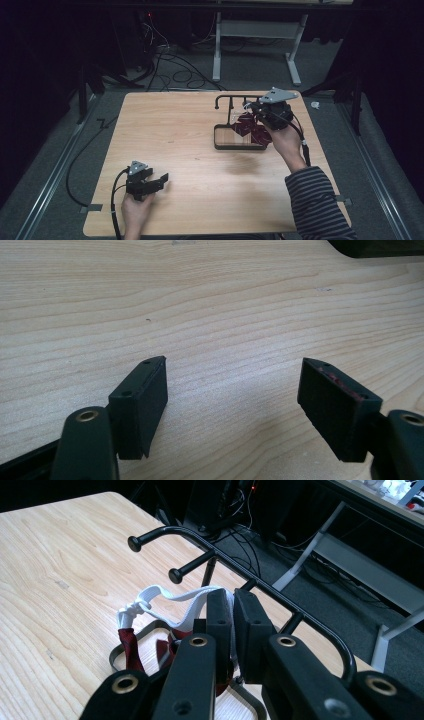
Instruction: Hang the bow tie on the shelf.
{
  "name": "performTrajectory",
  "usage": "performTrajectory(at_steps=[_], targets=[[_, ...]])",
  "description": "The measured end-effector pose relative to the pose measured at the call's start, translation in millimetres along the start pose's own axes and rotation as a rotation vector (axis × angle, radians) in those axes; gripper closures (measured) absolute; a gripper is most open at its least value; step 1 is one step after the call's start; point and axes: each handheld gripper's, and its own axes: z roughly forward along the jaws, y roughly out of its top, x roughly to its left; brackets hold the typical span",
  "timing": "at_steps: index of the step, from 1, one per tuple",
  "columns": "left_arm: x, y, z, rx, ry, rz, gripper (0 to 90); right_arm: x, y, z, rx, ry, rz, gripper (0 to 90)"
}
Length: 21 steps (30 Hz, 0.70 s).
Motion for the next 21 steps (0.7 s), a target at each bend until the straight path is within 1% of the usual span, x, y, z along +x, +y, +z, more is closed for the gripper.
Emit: performTrajectory(at_steps=[7, 12, 21], targets=[[0.1, 0.0, 0.0, 0.000, -0.001, 0.000, 28.5, -2.1, 3.2, 9.1, 0.019, -0.005, -0.007, 87.5], [0.1, 0.0, -0.1, 0.001, -0.002, 0.000, 28.5, -4.4, 4.8, 14.9, 0.029, -0.008, 0.002, 87.5], [0.0, -0.1, 0.0, -0.001, -0.002, 0.000, 28.5, -5.3, 8.2, 24.6, 0.052, -0.019, -0.008, 87.4]])
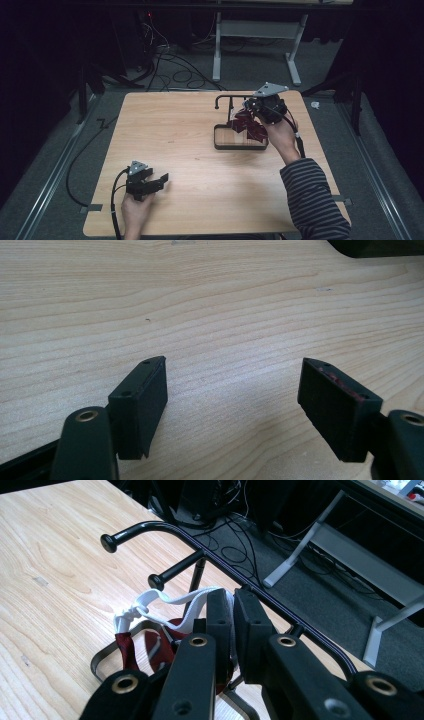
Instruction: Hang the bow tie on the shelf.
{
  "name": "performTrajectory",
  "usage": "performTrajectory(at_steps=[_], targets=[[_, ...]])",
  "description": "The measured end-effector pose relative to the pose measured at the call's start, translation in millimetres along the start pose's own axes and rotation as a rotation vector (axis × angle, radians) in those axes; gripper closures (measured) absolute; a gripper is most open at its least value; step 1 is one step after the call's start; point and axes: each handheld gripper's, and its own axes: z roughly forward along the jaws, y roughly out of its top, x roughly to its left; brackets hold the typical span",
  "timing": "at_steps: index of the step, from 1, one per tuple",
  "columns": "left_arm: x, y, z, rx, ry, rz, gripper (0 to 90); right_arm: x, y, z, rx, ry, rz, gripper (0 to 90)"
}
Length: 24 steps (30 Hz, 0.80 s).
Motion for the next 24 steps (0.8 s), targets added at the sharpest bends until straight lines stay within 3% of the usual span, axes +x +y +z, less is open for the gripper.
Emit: performTrajectory(at_steps=[24], targets=[[0.2, 0.0, -0.2, 0.001, -0.005, -0.001, 28.4, 1.5, 15.4, 16.9, 0.012, -0.021, -0.017, 87.4]])
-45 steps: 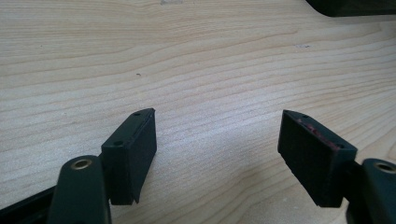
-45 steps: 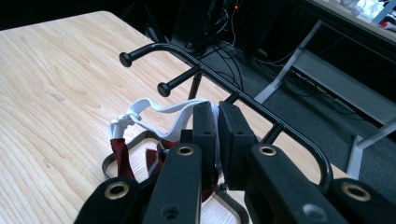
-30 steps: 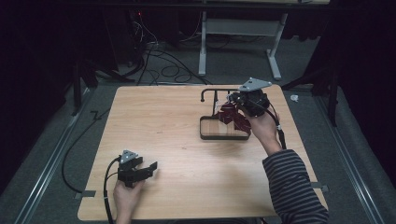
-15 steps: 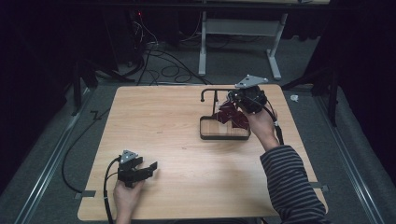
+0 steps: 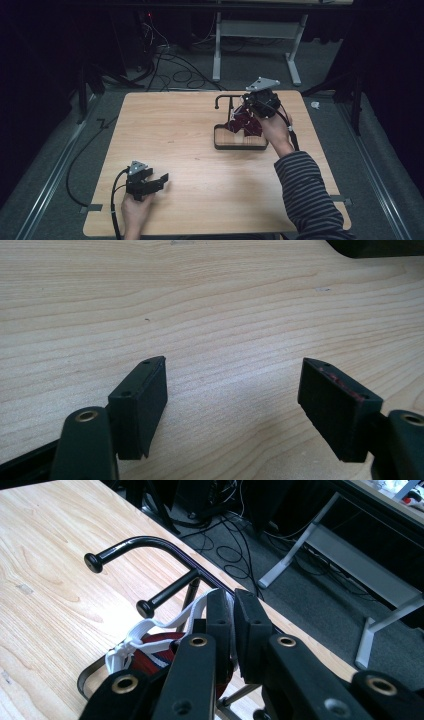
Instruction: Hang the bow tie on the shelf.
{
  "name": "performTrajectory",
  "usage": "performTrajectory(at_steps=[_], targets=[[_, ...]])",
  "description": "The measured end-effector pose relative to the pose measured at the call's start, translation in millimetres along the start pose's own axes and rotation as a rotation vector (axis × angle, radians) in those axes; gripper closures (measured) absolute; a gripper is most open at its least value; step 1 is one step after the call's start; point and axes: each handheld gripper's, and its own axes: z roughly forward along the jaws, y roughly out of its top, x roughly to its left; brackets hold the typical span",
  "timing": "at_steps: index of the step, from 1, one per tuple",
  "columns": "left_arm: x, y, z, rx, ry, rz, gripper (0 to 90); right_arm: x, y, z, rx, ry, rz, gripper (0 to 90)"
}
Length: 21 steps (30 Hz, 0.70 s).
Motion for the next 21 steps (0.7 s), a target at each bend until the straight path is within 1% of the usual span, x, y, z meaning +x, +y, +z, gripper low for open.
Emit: performTrajectory(at_steps=[9, 21], targets=[[-0.2, 0.0, 0.1, -0.001, 0.002, 0.000, 28.4, 1.3, 3.4, 10.7, 0.014, -0.008, -0.007, 87.4], [0.0, 0.0, 0.0, 0.001, 0.002, 0.003, 28.4, -0.1, 8.3, 19.7, 0.022, -0.021, -0.010, 87.4]])
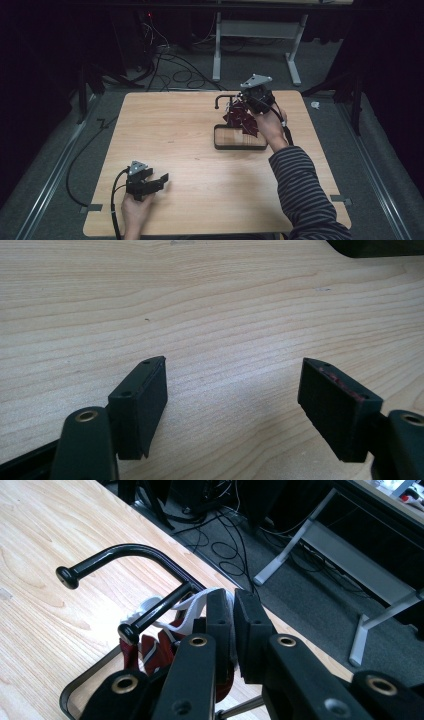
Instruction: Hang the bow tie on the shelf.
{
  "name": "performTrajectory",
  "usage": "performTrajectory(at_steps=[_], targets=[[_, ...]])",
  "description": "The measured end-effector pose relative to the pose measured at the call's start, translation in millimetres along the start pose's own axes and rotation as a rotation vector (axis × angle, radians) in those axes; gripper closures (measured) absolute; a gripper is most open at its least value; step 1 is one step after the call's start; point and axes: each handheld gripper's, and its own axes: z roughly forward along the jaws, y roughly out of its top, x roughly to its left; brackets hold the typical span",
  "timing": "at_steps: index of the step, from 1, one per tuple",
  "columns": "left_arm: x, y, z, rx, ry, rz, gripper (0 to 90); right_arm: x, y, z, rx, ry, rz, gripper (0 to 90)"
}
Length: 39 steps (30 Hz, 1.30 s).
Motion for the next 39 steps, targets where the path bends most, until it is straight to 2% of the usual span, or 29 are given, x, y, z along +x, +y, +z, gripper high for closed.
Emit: performTrajectory(at_steps=[7, 14, 23, 31, 39], targets=[[0.0, 0.0, 0.0, 0.000, 0.000, 0.000, 28.4, 1.9, -0.2, 3.5, 0.011, 0.009, 0.003, 86.3], [0.0, -0.1, 0.0, 0.000, 0.000, 0.000, 28.4, 3.6, 0.5, 2.0, 0.004, 0.029, 0.005, 79.6], [-0.1, -0.1, 0.0, 0.000, 0.000, 0.000, 28.4, 3.5, 1.5, -4.8, -0.018, 0.038, 0.023, 72.2], [0.0, -0.1, 0.0, 0.000, -0.001, 0.000, 28.4, 5.7, 3.3, -15.6, -0.044, 0.046, 0.013, 69.7], [-0.1, -0.1, 0.1, -0.002, -0.002, -0.002, 28.3, 4.9, -4.8, -22.8, -0.040, 0.066, 0.031, 66.9]])
